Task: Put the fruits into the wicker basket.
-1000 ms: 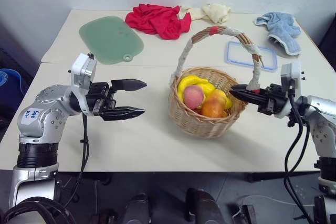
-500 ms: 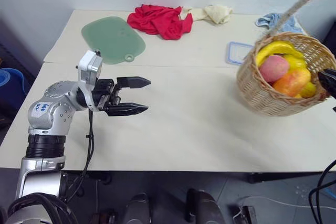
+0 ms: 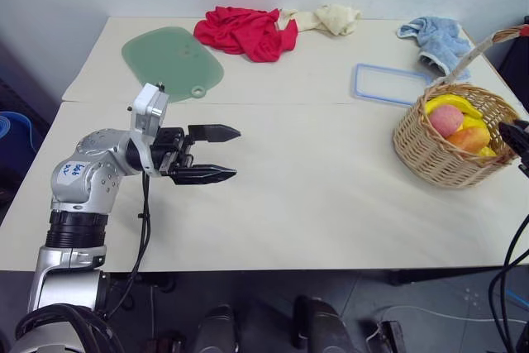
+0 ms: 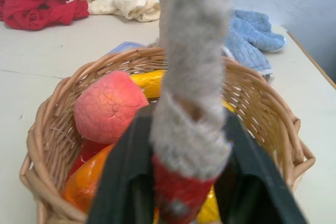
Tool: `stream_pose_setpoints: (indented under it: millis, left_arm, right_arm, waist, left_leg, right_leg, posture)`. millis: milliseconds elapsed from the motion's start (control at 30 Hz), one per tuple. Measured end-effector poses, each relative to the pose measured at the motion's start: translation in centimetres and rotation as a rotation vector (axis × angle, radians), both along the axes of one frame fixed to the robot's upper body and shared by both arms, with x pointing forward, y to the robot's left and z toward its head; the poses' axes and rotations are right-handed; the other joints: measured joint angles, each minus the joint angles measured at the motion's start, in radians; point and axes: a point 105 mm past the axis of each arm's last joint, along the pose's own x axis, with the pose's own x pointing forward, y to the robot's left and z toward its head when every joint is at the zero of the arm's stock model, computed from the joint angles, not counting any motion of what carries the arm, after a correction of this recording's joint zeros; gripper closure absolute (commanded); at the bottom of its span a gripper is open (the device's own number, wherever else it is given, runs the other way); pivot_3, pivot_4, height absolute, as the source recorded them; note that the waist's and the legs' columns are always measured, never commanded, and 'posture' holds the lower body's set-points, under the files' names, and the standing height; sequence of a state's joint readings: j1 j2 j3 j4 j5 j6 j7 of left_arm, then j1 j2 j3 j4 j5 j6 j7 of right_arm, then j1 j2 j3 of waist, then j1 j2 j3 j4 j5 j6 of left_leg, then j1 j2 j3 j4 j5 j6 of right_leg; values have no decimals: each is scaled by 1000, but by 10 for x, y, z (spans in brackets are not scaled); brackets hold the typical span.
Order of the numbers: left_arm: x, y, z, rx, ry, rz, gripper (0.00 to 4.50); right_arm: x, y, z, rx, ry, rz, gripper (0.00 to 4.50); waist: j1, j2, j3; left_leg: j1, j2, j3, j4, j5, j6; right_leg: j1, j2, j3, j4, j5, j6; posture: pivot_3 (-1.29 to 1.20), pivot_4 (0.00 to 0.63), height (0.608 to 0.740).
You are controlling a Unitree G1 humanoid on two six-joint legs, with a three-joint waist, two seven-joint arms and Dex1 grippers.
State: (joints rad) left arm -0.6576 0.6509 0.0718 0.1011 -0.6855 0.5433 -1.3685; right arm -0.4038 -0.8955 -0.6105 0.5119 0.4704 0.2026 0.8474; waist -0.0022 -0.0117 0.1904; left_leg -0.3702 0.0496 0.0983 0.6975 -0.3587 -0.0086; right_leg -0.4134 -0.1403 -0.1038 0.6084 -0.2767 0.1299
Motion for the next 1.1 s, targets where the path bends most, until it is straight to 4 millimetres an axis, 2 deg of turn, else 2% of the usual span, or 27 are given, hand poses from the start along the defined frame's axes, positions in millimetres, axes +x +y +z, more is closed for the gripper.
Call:
stream_pose_setpoints:
  millis: [67, 200, 367, 500, 633, 667, 800, 933, 1000, 1100]
  left_arm:
    - [-1, 0, 1, 5, -7, 2, 0]
    - [0, 11, 0, 19, -7, 47, 0]
    - [0, 29, -14, 66, 9, 127, 0]
    - [4, 52, -31, 134, -1, 245, 0]
    - [1, 73, -62, 255, -26, 346, 0]
    - [1, 77, -69, 282, -37, 369, 0]
    - [-3, 91, -91, 378, -114, 458, 0]
    - [-7, 99, -101, 402, -129, 521, 0]
    - [-6, 99, -101, 397, -160, 550, 0]
    - [-2, 97, -105, 381, -216, 608, 0]
  right_arm:
    - [-6, -2, -2, -28, 18, 7, 1288]
    - [-34, -9, -10, -77, 54, 14, 26]
    - [-89, -13, -8, -219, 117, 32, 26]
    - [-123, -14, -9, -294, 156, 43, 26]
    - [-146, 20, -33, -398, 229, 238, 26]
    - [-145, 29, -38, -402, 228, 286, 26]
    - [-129, 87, -64, -436, 213, 583, 26]
    - [-100, 155, -82, -449, 127, 849, 26]
    - [-80, 177, -81, -458, 52, 883, 26]
    - [-55, 191, -81, -455, -15, 875, 26]
  waist:
    - [5, 0, 0]
    - [10, 0, 0]
    - [8, 0, 0]
    - [2, 0, 0]
    - [-3, 1, 0]
    - [-5, 1, 0]
    - [-7, 0, -1]
    - [-3, 0, 0]
    - [-2, 0, 0]
    - [9, 1, 0]
  left_leg:
    - [0, 0, -1, 0, 0, 0]
    - [0, 0, 0, 0, 0, 0]
    - [0, 0, 0, -1, 0, 0]
    - [2, 0, 0, -1, -1, 0]
    - [4, 1, 0, -4, -1, -1]
    - [4, 1, 1, -3, -1, -1]
    - [5, 1, 1, -3, -1, 0]
    - [4, 1, 1, -2, -1, -1]
    - [3, 1, 1, 0, -1, 0]
    - [2, 0, 0, 0, -1, 0]
  right_leg:
    - [0, 0, 0, 0, 0, 0]
    - [0, 0, 0, -1, 0, 0]
    - [1, 0, 0, -2, 0, 0]
    - [3, 0, 0, -3, 0, 0]
    - [2, 0, 0, -3, 0, 0]
    - [2, 0, 1, -3, 0, 0]
    - [3, 0, 1, -3, 1, -1]
    - [1, 0, 0, 0, 1, -1]
    - [0, -1, 0, 0, 1, -1]
    - [0, -2, -1, 1, 1, -1]
  posture:
    - [0, 150, 740]
    - [0, 150, 740]
    - [0, 150, 740]
    - [0, 150, 740]
    - [0, 150, 740]
    - [0, 150, 740]
    - [0, 150, 740]
    - [0, 150, 740]
    - [0, 150, 740]
    - [0, 150, 740]
